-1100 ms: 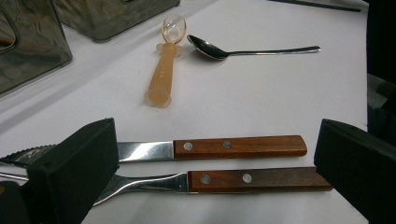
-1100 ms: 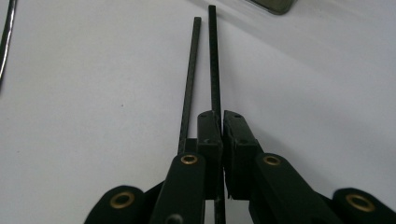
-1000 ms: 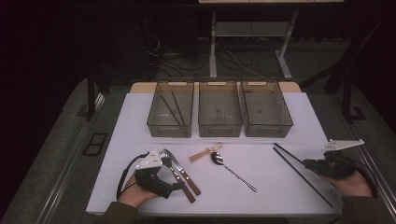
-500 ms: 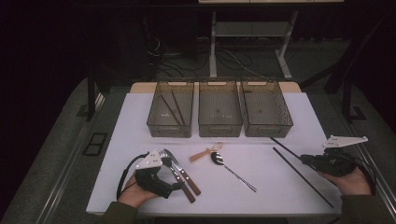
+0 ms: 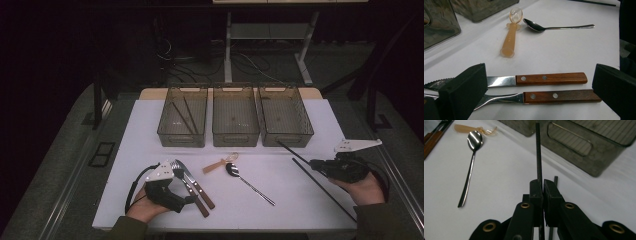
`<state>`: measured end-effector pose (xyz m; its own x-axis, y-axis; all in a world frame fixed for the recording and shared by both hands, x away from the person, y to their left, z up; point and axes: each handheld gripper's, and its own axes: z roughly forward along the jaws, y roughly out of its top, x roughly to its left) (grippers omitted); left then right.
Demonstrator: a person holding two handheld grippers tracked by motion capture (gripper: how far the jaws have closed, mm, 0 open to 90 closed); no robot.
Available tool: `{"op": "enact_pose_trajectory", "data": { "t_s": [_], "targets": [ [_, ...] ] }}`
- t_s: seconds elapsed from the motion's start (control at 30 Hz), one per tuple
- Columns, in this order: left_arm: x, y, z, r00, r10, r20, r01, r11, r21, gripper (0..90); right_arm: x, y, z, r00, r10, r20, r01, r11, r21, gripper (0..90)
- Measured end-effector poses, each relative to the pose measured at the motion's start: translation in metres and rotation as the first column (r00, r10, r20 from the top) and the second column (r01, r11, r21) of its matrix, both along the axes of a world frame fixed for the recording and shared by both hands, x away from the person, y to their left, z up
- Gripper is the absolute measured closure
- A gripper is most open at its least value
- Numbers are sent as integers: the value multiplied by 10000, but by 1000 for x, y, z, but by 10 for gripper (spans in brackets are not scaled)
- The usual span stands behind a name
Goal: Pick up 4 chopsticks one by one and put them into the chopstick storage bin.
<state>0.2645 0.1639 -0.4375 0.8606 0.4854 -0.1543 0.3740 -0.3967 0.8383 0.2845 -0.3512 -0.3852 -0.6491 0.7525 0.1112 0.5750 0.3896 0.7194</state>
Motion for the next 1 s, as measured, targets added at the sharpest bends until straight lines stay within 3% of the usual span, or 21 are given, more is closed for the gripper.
{"op": "enact_pose_trajectory", "data": {
  "t_s": [0.43, 1.0],
  "targets": [
    [0, 1, 1, 10000, 3, 10, -3, 10000, -74, 0, 9, 24, 4, 9996, 292, 10, -292, 9996, 58, 861],
    [0, 2, 0, 10000, 42, 6, -42, 9999, -134, 0, 36, 63, 12, 9962, 842, 201, -847, 9960, 288, 861]
  ]
}}
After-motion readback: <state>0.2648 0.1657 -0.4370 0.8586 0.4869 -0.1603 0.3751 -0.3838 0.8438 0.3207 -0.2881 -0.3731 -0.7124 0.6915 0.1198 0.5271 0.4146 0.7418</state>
